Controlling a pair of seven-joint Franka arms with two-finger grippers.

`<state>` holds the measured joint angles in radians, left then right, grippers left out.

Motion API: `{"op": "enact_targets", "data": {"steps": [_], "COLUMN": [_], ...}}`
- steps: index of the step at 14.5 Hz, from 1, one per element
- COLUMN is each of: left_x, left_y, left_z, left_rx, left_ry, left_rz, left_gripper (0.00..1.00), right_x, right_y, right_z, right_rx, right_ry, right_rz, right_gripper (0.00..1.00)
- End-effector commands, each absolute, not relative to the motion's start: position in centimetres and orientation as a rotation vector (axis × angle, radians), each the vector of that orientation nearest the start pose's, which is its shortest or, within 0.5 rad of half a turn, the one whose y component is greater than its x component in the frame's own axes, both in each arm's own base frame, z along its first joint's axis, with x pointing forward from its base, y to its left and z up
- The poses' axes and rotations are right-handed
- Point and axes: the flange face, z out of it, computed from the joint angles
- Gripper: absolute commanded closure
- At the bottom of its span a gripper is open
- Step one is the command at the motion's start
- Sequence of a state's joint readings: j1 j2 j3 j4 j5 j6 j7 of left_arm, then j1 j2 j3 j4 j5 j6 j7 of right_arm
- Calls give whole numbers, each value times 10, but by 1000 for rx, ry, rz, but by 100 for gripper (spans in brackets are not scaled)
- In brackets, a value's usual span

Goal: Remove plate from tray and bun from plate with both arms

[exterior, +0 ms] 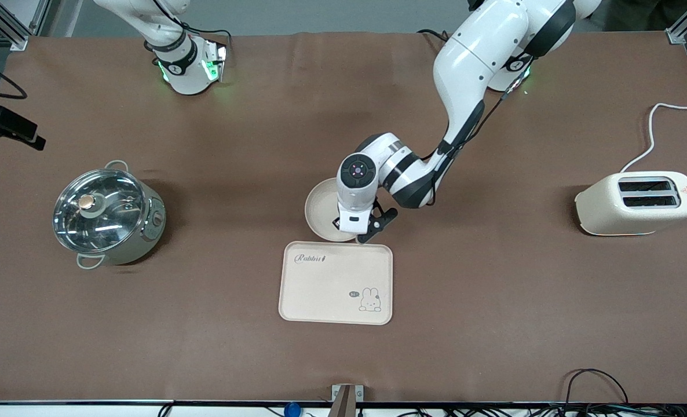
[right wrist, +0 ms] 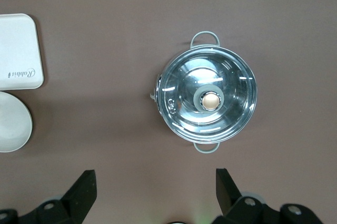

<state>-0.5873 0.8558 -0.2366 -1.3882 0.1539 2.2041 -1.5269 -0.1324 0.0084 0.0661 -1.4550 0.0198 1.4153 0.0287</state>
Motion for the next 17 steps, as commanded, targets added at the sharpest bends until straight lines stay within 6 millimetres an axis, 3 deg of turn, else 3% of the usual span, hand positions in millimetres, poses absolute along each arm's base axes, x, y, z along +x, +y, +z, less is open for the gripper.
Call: {"op": "enact_targets", "data": {"steps": [1,3,5,7,10,12,14,15,17], "left_x": [524,527,526,536,580,614,650,666,681], "left_y": [-507,-502,-502,-492,-426,-368,-295,-253,-195], "left_z": [225,244,246,276,310,305,291,273,246], "left_rx": [-2941,-2931,-2925,-2934,-2888,-2856,-2819,-2783,-2738], "left_ry": [-1066,-1060,-1056,-1083,-1088,-1098,-1140,-1144,-1181], "left_rz": [77,76,80,44,33,66,88,91,123], "left_gripper": [74,74,74,74,73,72,72,72,71], "right_x": [535,535,534,534,532,531,530,529,528], "right_y": [-45,-38,-35,-33,-35,-36,-36,-37,-34], "right_z": [661,662,663,663,662,663,662,662,662], "right_rx": [-3130,-3133,-3134,-3134,-3133,-3133,-3132,-3126,-3126], "right_ry": [155,146,136,139,132,134,131,144,142], "right_rz": [84,79,87,89,106,106,122,132,144], "right_gripper": [0,0,0,0,0,0,0,0,0]}}
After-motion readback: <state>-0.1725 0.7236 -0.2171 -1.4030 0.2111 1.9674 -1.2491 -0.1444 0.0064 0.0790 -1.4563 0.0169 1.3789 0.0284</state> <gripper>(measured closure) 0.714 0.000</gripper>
